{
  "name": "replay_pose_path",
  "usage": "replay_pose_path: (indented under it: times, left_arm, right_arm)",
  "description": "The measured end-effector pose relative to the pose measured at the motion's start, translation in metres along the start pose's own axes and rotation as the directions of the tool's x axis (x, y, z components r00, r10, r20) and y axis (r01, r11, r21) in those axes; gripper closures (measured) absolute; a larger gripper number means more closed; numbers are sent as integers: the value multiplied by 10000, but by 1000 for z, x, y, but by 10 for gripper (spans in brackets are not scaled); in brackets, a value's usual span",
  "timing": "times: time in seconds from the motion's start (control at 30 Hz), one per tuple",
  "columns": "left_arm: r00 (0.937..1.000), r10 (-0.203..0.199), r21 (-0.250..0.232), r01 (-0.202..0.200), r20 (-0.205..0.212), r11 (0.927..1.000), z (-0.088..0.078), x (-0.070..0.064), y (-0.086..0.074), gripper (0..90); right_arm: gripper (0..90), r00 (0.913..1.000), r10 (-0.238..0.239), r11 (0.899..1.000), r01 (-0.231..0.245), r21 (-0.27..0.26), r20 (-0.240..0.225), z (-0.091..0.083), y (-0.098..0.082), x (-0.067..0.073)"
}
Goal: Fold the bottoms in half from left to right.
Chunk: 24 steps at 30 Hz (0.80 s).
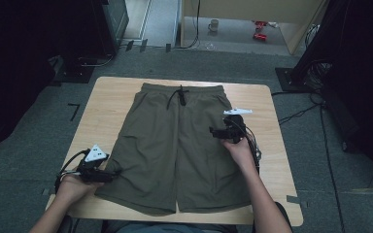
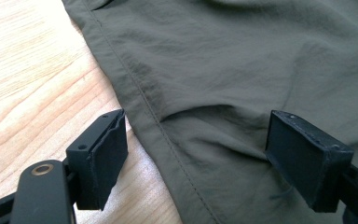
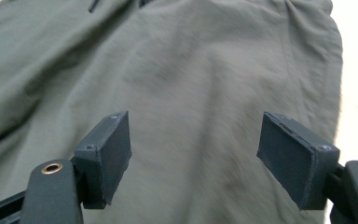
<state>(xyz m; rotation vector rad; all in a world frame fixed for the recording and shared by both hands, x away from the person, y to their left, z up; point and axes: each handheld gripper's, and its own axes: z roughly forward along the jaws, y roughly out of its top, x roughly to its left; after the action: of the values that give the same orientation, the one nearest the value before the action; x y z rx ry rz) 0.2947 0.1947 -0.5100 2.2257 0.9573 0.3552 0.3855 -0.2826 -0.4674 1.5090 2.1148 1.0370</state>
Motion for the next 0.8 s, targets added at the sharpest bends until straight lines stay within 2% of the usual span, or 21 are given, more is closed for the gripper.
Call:
replay_pose_path:
  times: [0.23,0.33,0.43,0.57,0.6,0.67,0.7,0.8]
  left_arm:
    - [9999,-71,-137,69,-137,9999,0,-2,-2,218]
    - [9998,-124,-218,120,-164,9997,-1,-3,-3,258]
    - [9997,-139,-376,132,-196,9992,-3,-7,-4,351]
    - [9995,-182,-341,173,-249,9993,-3,-9,-4,383]
    - [9994,-206,-342,197,-262,9992,-4,-10,-4,395]
    - [9994,-212,-332,203,-263,9992,-4,-10,-4,401]
    - [9994,-208,-321,200,-259,9993,-4,-11,-4,409]
    - [9995,-211,-316,203,-249,9993,-4,-11,-4,415]
  right_arm:
    - [266,9991,-240,9996,235,-122,-346,8,14,15]
    - [271,9983,-392,9991,383,-202,-435,13,22,23]
    - [272,9977,-465,9987,454,-219,-491,17,28,27]
    - [276,9976,-493,9985,480,-278,-480,22,33,31]
    - [300,9975,-568,9971,545,-539,-430,24,34,32]
    - [303,9976,-564,9966,538,-624,-412,25,35,32]
    - [304,9980,-385,9976,356,-592,-497,30,35,31]
    - [285,9978,-327,9990,308,-324,-574,35,37,31]
